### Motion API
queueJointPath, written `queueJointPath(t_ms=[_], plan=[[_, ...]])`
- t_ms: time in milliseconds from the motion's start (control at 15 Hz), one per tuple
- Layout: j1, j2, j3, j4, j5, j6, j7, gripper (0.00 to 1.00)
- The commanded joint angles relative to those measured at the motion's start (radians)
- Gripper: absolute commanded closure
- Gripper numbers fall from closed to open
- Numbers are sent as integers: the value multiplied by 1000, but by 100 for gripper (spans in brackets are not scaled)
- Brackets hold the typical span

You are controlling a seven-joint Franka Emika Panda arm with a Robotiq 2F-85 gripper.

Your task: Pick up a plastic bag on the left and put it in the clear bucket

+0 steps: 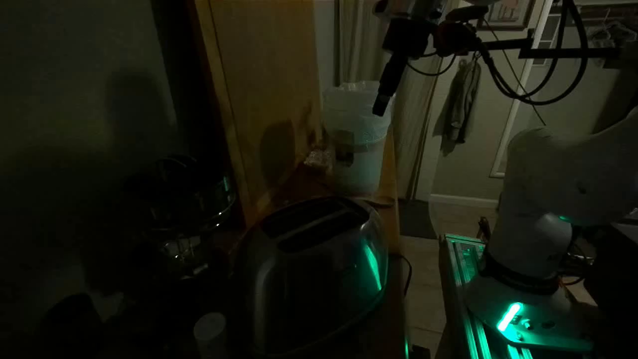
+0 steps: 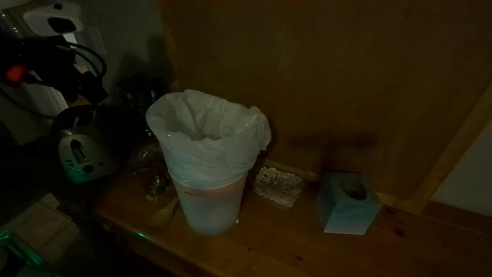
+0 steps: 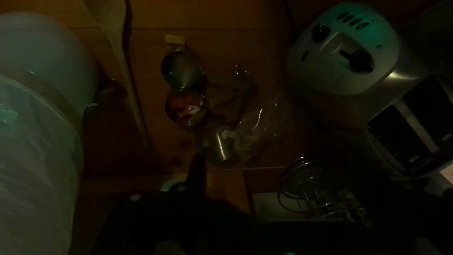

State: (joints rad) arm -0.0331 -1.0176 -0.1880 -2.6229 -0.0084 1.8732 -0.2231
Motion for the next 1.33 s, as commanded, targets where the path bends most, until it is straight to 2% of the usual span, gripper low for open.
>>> queueJointPath(t_ms=[0, 267, 600, 733, 867, 933, 1267], plan=[[-2, 2, 2, 3, 2, -3, -1, 0], [-2, 2, 2, 3, 2, -3, -1, 0], [107, 53, 87, 0, -2, 77, -72, 0], [145, 104, 131, 20, -13, 127, -73, 0], [180, 185, 143, 51, -6, 185, -86, 0], [158, 89, 139, 2, -2, 146, -55, 0], [176, 176, 149, 35, 0, 182, -69, 0]])
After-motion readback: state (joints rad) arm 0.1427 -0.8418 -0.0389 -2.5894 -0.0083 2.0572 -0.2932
